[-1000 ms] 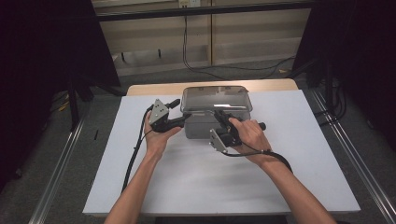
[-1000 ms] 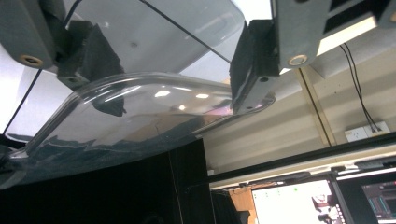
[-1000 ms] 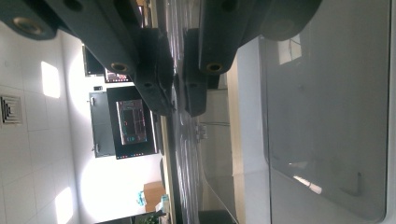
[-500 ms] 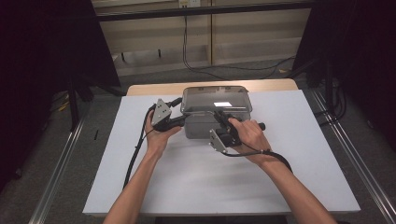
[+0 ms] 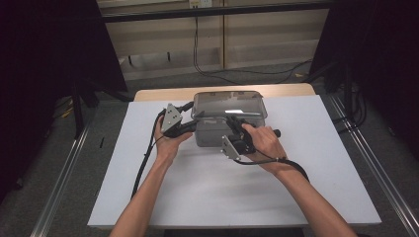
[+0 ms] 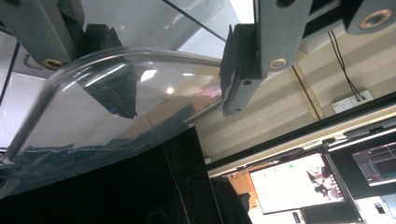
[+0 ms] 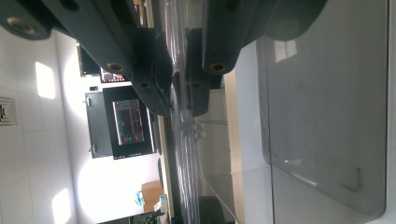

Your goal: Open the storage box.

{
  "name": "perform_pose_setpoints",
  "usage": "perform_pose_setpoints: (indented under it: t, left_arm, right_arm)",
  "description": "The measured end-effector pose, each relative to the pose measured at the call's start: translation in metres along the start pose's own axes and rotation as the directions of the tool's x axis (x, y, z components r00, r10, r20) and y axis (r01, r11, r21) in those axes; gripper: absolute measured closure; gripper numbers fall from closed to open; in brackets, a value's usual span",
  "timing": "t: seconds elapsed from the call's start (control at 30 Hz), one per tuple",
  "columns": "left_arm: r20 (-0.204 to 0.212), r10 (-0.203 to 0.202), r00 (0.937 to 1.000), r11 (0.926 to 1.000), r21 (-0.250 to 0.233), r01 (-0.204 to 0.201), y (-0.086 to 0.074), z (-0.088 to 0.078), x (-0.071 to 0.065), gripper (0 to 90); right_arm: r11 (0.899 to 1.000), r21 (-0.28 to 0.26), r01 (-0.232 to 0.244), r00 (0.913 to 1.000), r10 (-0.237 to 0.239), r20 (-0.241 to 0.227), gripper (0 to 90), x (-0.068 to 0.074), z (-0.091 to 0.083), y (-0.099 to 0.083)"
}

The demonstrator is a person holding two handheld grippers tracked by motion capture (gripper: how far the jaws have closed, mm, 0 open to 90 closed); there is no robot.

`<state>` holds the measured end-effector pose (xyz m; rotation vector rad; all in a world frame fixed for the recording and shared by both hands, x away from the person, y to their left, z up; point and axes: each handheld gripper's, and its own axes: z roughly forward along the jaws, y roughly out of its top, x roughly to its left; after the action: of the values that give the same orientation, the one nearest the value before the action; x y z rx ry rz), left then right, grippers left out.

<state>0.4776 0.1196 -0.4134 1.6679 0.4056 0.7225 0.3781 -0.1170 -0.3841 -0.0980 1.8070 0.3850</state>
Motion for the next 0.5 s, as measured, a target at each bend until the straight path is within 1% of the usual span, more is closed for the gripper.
perform_pose_setpoints:
  t: [0.13,0.17,0.2,0.3,0.37,0.4,0.43,0.5]
  left_arm:
    - [-0.001,-0.01,0.9999,0.9999,0.001,0.01,-0.001,0.001,0.0,44.8]
    - [-0.001,-0.009,1.0,1.0,0.003,0.009,-0.001,0.001,0.0,44.6]
    - [-0.001,-0.008,1.0,0.9999,0.006,0.008,-0.001,0.001,0.001,44.8]
    - [-0.001,-0.018,0.9998,0.9998,0.011,0.018,-0.002,0.0,0.001,45.3]
    - [-0.002,-0.005,1.0,0.9999,0.016,0.005,-0.002,0.0,0.001,45.3]
    - [-0.002,-0.004,1.0,0.9999,0.016,0.004,-0.001,0.0,0.001,45.4]
    - [-0.002,0.001,1.0,0.9998,0.019,-0.001,-0.001,0.0,0.002,45.4]
    - [-0.002,0.003,1.0,0.9998,0.02,-0.003,-0.001,0.0,0.002,45.6]
  right_arm:
    - [1.0,0.005,-0.016,0.9999,0.016,0.003,72.8,0.0,0.002,-0.001]
    - [1.0,0.006,-0.023,0.9997,0.023,0.006,72.3,0.0,0.002,-0.002]
    - [1.0,0.002,-0.02,0.9998,0.02,0.005,72.1,0.0,0.003,-0.002]
    - [0.998,0.009,-0.055,0.9985,0.055,0.0,68.5,-0.002,0.003,-0.006]
    - [0.997,0.009,-0.072,0.9974,0.072,0.004,65.2,-0.004,0.003,-0.007]
    - [0.996,0.007,-0.093,0.9956,0.093,-0.003,63.7,-0.005,0.003,-0.009]
    - [0.996,0.007,-0.093,0.9956,0.093,-0.003,63.7,-0.005,0.003,-0.009]
    - [0.995,0.012,-0.104,0.9946,0.104,0.004,60.8,-0.005,0.003,-0.01]
